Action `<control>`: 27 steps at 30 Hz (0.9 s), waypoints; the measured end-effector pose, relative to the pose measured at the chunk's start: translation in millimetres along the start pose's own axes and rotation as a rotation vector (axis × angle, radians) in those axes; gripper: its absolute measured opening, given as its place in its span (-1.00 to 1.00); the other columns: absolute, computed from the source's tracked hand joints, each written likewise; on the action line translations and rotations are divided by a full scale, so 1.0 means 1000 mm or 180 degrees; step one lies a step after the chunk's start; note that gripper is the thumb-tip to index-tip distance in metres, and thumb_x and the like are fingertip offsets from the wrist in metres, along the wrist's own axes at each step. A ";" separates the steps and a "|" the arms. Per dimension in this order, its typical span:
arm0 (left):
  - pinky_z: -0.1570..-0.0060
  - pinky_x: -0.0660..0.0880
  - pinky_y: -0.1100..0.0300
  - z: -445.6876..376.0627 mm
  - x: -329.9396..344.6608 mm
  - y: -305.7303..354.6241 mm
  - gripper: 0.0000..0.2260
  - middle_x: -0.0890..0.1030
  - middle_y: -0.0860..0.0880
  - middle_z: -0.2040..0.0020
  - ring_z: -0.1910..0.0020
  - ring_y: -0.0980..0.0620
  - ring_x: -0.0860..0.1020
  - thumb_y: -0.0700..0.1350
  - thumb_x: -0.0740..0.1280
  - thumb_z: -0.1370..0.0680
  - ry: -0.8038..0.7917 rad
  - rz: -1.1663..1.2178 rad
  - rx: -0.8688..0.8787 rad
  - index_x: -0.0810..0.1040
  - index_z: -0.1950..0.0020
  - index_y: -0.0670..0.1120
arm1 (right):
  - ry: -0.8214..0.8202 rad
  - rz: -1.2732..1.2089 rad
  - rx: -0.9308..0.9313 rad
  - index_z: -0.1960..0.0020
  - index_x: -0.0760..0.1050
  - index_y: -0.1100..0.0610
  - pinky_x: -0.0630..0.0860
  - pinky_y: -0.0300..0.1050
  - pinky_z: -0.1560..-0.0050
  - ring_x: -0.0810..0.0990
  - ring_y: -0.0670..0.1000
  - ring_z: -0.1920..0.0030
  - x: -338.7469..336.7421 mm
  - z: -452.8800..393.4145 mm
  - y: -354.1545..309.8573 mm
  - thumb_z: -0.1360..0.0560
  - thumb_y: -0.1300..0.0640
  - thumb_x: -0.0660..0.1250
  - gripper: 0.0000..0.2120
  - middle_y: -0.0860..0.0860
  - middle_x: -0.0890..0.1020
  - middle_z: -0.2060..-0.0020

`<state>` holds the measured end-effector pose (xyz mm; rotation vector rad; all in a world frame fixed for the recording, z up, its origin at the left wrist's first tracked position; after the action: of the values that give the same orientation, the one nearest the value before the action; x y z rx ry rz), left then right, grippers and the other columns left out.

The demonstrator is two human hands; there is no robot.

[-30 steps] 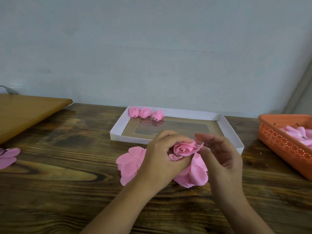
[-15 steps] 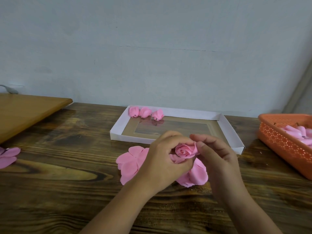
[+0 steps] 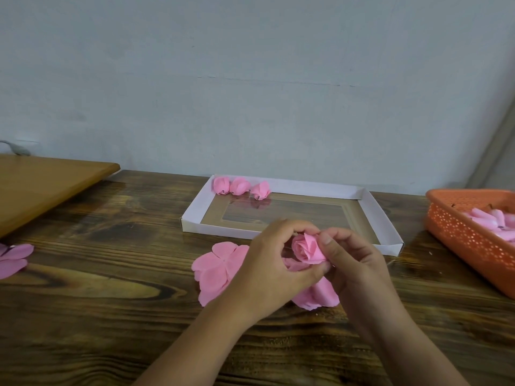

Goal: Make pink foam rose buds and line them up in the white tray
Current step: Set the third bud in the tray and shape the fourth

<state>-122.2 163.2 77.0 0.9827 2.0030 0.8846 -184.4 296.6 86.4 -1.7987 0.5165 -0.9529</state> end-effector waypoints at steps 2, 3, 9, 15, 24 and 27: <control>-0.02 0.65 0.04 0.000 -0.001 0.001 -0.61 0.62 0.18 -0.11 -0.13 0.11 0.62 0.01 0.58 -0.42 0.0033 -0.0028 0.0002 0.55 -0.16 0.22 | 0.0010 -0.0132 -0.0006 0.16 0.65 0.19 0.64 -0.08 0.30 0.70 0.17 0.24 0.001 0.000 0.001 -0.42 0.19 0.40 -0.92 0.24 0.69 0.15; -0.03 0.65 0.03 -0.001 -0.001 0.001 -0.62 0.62 0.17 -0.12 -0.14 0.10 0.62 0.02 0.59 -0.42 0.0033 0.0007 -0.0008 0.55 -0.16 0.22 | -0.0002 -0.0217 0.0018 0.16 0.65 0.19 0.64 -0.08 0.29 0.71 0.17 0.22 0.002 0.000 0.001 -0.42 0.20 0.40 -0.92 0.24 0.69 0.14; -0.05 0.64 -0.08 -0.002 -0.001 0.004 -0.70 0.65 0.14 -0.09 -0.13 0.01 0.63 0.12 0.52 -0.43 0.0103 0.0189 -0.0024 0.61 -0.14 0.18 | -0.0087 -0.0498 0.0273 0.14 0.63 0.18 0.67 0.00 0.17 0.70 0.17 0.13 0.000 -0.003 0.004 -0.36 0.19 0.45 -0.91 0.23 0.69 0.12; -0.04 0.64 -0.14 -0.003 -0.001 0.004 -0.77 0.70 0.04 0.01 -0.03 -0.04 0.67 0.04 0.47 -0.41 0.0092 0.0581 -0.0162 0.65 -0.06 0.13 | -0.0415 -0.0679 0.0624 -0.16 0.43 0.46 0.66 0.06 0.01 0.61 0.28 -0.08 -0.005 -0.006 0.006 -0.50 0.27 0.40 -0.66 0.44 0.54 -0.13; 0.05 0.66 0.12 -0.007 -0.002 -0.002 -0.82 0.73 0.02 0.05 0.03 0.06 0.69 -0.01 0.50 -0.40 0.0039 0.0921 -0.0615 0.69 0.00 0.11 | -0.0326 -0.0387 0.0921 -0.16 0.56 0.41 0.58 -0.04 -0.19 0.67 0.18 -0.11 -0.016 -0.010 -0.001 -0.39 0.23 0.44 -0.60 0.38 0.61 -0.17; 0.10 0.62 0.21 -0.005 0.001 -0.002 -0.76 0.73 0.04 0.04 0.04 0.08 0.69 -0.04 0.55 -0.38 0.0092 0.1226 -0.0828 0.69 -0.03 0.08 | -0.0389 -0.0847 0.1107 -0.23 0.54 0.42 0.59 -0.09 -0.17 0.62 0.18 -0.11 -0.010 -0.008 0.004 -0.44 0.27 0.42 -0.60 0.42 0.56 -0.22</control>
<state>-127.8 161.5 77.8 1.2274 1.6912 1.3349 -196.7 297.8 80.7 -1.6172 0.0277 -1.0330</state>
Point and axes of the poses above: each hand's wrist, its own z-axis away from the middle knuckle, its own x-axis out of the palm, y = z × x, the point moved 2 cm from there along -z, towards the middle knuckle
